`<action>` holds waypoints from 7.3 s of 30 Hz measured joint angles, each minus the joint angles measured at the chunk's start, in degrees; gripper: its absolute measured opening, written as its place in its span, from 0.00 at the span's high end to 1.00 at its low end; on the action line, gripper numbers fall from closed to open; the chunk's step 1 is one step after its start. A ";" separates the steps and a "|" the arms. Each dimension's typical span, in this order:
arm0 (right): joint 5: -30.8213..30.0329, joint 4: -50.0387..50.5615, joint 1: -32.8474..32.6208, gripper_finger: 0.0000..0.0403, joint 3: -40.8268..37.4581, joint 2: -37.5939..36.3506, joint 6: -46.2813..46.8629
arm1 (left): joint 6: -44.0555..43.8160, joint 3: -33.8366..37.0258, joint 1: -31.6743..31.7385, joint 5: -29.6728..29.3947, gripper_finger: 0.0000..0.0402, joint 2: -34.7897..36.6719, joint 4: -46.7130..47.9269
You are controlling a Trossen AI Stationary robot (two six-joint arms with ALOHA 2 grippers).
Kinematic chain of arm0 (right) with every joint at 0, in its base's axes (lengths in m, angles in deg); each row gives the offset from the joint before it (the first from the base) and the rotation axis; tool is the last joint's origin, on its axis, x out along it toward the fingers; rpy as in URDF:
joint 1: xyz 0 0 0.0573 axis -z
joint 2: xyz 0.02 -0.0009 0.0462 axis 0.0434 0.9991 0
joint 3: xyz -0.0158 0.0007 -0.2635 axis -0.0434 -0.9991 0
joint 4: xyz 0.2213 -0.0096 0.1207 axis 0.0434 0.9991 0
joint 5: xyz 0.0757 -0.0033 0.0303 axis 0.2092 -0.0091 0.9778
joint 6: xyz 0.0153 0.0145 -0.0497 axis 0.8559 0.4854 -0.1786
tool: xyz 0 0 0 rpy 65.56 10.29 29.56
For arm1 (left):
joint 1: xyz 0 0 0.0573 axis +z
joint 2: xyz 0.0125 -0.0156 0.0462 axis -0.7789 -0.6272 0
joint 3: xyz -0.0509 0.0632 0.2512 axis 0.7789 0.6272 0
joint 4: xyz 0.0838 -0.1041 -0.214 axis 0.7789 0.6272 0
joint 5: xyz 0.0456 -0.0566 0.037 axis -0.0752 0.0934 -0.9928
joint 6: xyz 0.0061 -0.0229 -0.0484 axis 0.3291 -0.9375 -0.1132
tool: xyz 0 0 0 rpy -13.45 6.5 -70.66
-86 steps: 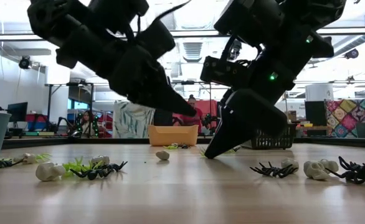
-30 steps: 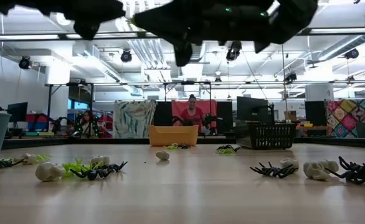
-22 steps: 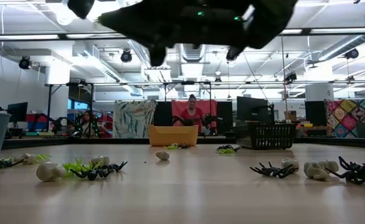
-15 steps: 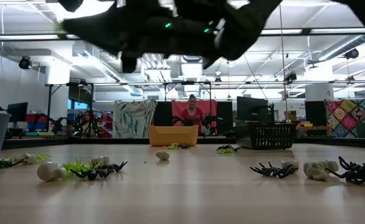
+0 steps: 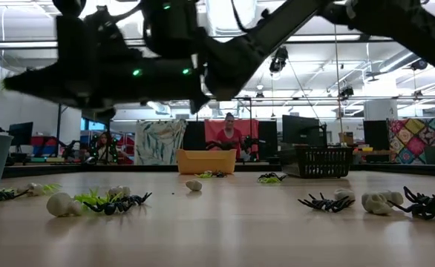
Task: Sort Halloween decoration
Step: Put the green spider toy into the blue bin, then put the white skull toy into the black bin
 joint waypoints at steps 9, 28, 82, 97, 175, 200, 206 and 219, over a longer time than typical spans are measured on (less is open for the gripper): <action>-0.89 11.67 -0.04 0.98 10.10 5.07 -1.68 | -0.17 1.50 0.00 0.00 0.80 1.68 -0.11; -0.02 24.71 -0.63 0.70 10.62 0.24 -3.64 | -0.59 2.16 0.00 -0.01 0.80 0.34 -0.32; -18.68 71.99 -14.58 0.80 -39.64 -57.44 24.40 | -8.36 6.31 -10.05 -10.58 0.73 -65.27 -41.80; -18.68 69.36 -14.58 0.80 -41.82 -57.35 24.42 | -8.81 3.56 -10.01 -10.57 0.53 -77.76 -49.59; -48.87 -2.00 -13.48 0.64 -26.54 -35.30 -49.20 | -21.68 23.77 -7.96 -1.49 0.98 -37.42 -89.82; -71.89 31.23 -16.82 0.64 -26.17 -43.75 -37.23 | -17.41 20.08 2.92 0.34 0.98 -37.98 -73.91; -66.17 61.81 -16.45 0.64 -26.17 -53.07 -4.97 | -9.07 11.65 8.62 0.51 0.98 -42.87 -59.36; -61.48 82.74 -18.01 0.64 -30.02 -63.19 21.07 | 7.61 -11.99 16.99 8.29 0.98 -70.46 -52.54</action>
